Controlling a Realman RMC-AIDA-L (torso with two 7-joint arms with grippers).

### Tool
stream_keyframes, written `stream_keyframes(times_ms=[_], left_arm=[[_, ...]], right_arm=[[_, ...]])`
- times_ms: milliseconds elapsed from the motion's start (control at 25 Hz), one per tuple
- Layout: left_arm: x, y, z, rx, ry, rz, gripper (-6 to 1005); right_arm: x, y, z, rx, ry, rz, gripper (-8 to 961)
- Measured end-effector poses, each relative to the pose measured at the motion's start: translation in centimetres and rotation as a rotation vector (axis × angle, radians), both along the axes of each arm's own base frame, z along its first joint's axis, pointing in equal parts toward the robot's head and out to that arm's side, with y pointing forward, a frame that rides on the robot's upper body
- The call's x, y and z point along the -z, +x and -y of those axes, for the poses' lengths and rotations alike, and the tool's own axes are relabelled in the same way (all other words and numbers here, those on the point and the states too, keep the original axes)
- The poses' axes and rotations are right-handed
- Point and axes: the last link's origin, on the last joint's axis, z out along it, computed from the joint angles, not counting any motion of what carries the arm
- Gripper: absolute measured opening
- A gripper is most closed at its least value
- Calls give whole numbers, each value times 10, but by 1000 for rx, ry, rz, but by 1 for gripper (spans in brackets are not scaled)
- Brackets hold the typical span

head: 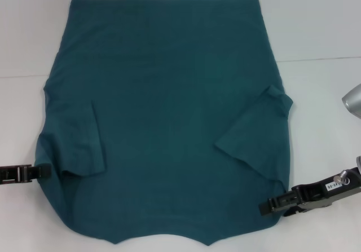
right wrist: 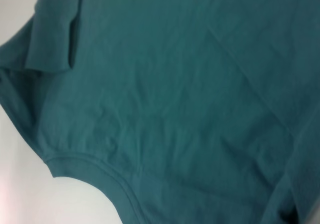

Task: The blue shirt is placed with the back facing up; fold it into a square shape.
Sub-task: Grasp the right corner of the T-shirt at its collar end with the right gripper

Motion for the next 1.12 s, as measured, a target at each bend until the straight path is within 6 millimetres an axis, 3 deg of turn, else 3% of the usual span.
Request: stream_keyframes(times_ms=[680, 920, 1120], left_arm=[[0, -1, 1, 0, 1, 0, 26], [0, -1, 0, 1, 2, 0, 26], [0, 0, 0, 6, 3, -1, 27]], right_arm=[[5, -13, -5, -25, 10, -55, 800], [0, -8, -3, -1, 21, -51, 798], [-5, 1, 1, 25, 28, -42, 683]])
